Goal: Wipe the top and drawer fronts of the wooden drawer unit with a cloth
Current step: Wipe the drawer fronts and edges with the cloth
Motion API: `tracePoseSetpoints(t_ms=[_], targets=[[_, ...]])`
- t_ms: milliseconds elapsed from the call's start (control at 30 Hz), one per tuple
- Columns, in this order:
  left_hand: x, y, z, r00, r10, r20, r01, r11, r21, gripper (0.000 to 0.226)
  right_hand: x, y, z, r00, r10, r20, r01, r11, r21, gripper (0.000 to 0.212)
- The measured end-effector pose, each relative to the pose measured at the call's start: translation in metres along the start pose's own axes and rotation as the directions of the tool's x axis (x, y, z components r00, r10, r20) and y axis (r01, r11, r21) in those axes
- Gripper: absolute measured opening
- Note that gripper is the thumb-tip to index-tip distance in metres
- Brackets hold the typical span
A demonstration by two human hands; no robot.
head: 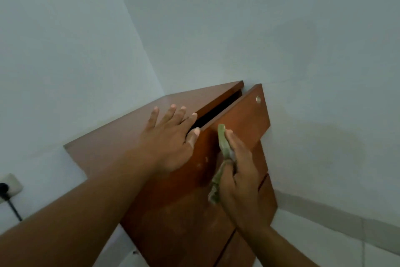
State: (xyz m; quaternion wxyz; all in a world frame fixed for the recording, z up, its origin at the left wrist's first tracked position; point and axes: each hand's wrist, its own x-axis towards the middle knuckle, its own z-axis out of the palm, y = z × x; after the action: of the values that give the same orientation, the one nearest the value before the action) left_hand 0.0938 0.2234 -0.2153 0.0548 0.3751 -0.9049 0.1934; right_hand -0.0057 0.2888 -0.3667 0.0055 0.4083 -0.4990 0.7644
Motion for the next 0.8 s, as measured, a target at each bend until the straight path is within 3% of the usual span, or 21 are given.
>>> tracePoseSetpoints(t_ms=[200, 367, 567, 800], targets=[[-0.005, -0.003, 0.003, 0.995, -0.062, 0.083, 0.064, 0.998, -0.022, 0.055, -0.059, 0.001, 0.046, 0.955, -0.289, 0.071, 0.295, 0.952, -0.082, 0.051], [0.004, -0.015, 0.0, 0.993, -0.008, 0.116, 0.021, 0.993, -0.116, 0.058, -0.06, 0.011, 0.052, 0.923, -0.356, 0.148, 0.376, 0.917, -0.135, 0.05], [0.002, -0.018, 0.011, 0.997, 0.077, 0.025, -0.079, 0.995, 0.062, 0.057, -0.063, 0.029, 0.067, 0.883, -0.406, 0.235, 0.443, 0.887, -0.131, 0.05], [0.001, -0.019, 0.008, 0.996, 0.071, 0.054, -0.071, 0.997, 0.001, 0.053, -0.066, 0.043, 0.086, 0.826, -0.465, 0.32, 0.515, 0.852, -0.093, 0.051]])
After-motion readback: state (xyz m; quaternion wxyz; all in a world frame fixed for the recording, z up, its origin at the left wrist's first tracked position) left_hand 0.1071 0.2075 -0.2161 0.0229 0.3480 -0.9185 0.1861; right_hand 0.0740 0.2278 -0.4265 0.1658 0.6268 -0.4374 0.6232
